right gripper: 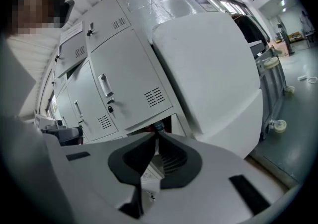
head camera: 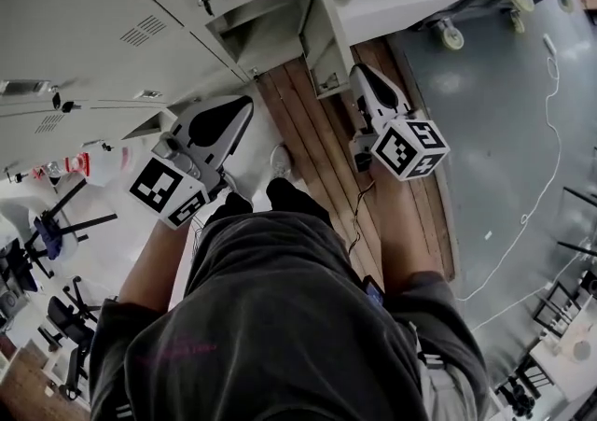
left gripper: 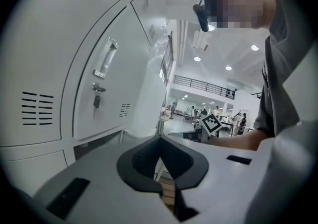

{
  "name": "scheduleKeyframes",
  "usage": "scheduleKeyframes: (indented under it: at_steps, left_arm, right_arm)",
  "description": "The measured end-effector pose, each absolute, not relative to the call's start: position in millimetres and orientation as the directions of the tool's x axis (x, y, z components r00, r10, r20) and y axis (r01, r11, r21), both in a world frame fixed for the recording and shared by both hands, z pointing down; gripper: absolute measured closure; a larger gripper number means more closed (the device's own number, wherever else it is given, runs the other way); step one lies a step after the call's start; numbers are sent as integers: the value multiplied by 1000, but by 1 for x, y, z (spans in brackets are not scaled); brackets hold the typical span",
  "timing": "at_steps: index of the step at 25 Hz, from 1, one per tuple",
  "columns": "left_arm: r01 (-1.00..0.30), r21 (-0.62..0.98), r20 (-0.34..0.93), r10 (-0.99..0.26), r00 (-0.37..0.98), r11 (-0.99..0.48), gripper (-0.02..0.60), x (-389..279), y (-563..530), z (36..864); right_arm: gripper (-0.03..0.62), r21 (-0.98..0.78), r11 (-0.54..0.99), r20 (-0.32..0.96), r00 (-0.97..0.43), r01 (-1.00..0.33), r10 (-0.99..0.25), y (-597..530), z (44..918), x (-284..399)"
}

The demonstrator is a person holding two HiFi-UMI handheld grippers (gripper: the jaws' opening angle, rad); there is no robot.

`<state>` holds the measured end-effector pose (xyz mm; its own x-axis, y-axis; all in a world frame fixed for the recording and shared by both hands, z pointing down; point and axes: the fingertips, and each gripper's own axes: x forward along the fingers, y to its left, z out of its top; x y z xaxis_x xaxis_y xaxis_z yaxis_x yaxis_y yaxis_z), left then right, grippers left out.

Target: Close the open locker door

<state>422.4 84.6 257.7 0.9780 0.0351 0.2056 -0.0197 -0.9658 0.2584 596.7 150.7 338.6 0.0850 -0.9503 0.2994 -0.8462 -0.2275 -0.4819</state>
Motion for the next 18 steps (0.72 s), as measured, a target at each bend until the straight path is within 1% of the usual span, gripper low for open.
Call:
scheduleKeyframes:
  at_steps: [7, 18]
  left_arm:
    - [41, 281, 224, 107, 969, -959, 574, 444, 94, 272]
    - [72, 303, 246, 151, 958, -950, 574, 458, 104, 286]
  right_arm:
    - [559, -492, -316, 336, 158, -811, -929, 179, 357, 619]
    - [557, -533, -337, 371, 144, -776, -917, 195, 382, 620]
